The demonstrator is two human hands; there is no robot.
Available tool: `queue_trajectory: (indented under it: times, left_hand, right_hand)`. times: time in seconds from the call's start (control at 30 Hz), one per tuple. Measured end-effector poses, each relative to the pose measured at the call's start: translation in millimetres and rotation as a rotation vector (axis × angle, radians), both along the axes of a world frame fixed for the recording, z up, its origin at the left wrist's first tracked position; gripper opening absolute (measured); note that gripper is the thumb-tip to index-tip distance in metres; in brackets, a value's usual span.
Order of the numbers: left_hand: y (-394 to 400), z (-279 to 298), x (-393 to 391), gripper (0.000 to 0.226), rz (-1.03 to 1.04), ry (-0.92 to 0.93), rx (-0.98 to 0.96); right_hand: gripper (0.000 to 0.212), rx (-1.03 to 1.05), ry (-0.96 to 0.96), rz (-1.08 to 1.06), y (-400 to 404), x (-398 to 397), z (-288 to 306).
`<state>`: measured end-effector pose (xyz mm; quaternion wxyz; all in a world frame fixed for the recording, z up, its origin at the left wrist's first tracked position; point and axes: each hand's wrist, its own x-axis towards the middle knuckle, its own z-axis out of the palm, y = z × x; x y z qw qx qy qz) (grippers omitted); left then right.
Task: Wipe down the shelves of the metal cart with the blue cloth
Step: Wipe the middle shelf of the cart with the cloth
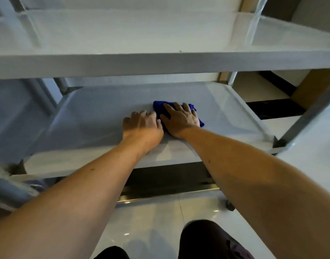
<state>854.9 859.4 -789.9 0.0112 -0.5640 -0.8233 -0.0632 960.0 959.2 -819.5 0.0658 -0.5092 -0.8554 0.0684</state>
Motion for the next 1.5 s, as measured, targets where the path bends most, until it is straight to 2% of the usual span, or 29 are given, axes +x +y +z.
queue_trajectory:
  times: [0.3, 0.53, 0.7, 0.97, 1.23, 1.37, 1.47, 1.5]
  left_hand:
    - [27.9, -19.3, 28.3, 0.041, -0.099, -0.007, 0.049]
    - [8.3, -26.6, -23.8, 0.037, 0.026, 0.027, 0.114]
    - [-9.6, -27.8, -50.0, 0.037, 0.15, -0.021, 0.108]
    - [-34.5, -15.1, -85.7, 0.046, 0.206, -0.006, 0.138]
    - [-94.0, -31.2, -160.8, 0.028, 0.34, -0.059, 0.24]
    - [-98.1, -34.5, -159.7, 0.04, 0.315, -0.072, 0.218]
    - [-99.6, -36.2, -162.3, 0.059, 0.33, -0.053, 0.178]
    - [-100.1, -37.6, -163.7, 0.056, 0.343, -0.066, 0.197]
  right_hand:
    - [0.059, 0.031, -0.035, -0.271, 53.6, 131.1, 1.2]
    - [0.058, -0.015, -0.009, -0.474, 94.6, 154.6, 5.5]
    - [0.058, -0.031, -0.017, -0.444, 97.8, 105.7, 4.7]
    - [0.061, -0.038, -0.033, -0.203, 76.2, -4.0, 3.1]
    - [0.068, -0.044, -0.008, 0.09, 8.5, -170.4, 0.1]
    - [0.067, -0.037, 0.019, 0.211, -19.4, -235.9, 0.3]
    - [0.065, -0.025, 0.01, 0.269, -29.8, -272.8, -1.5]
    - [0.065, -0.021, 0.005, 0.283, -32.3, -283.5, -2.4]
